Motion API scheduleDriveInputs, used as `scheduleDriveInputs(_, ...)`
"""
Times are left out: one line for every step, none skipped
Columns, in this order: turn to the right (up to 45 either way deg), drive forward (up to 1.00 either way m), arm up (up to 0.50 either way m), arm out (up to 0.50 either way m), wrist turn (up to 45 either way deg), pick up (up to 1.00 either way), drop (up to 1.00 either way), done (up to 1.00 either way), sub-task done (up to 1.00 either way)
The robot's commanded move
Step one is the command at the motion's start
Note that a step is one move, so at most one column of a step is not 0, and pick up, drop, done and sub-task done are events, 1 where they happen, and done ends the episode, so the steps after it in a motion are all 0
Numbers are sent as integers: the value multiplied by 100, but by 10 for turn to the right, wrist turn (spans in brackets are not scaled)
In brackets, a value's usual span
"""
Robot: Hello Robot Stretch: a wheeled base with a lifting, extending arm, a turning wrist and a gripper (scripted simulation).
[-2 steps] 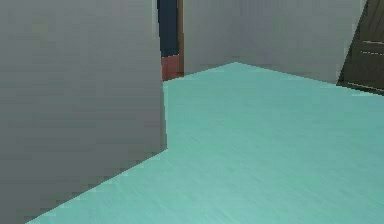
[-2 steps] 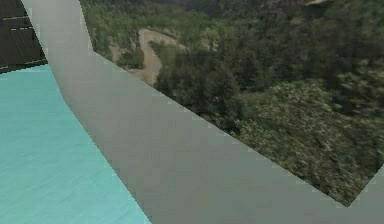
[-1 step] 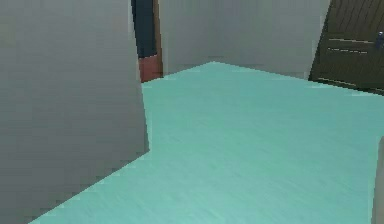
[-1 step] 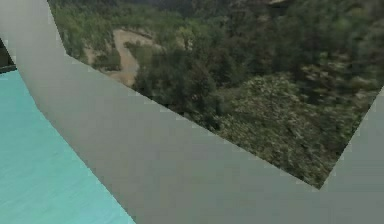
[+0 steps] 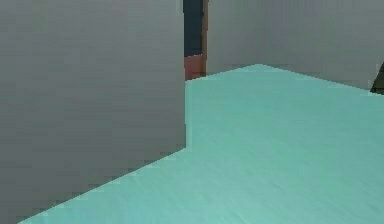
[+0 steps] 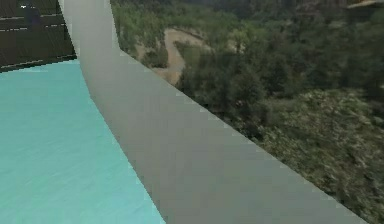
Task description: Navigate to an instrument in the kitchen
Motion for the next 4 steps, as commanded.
scheduleDriveInputs(-330, 0, 0, 0, 0, 0, 0, 0, 0)
scheduleDriveInputs(-30, 0, 0, 0, 0, 0, 0, 0, 0)
scheduleDriveInputs(0, 30, 0, 0, 0, 0, 0, 0, 0)
scheduleDriveInputs(-450, 0, 0, 0, 0, 0, 0, 0, 0)
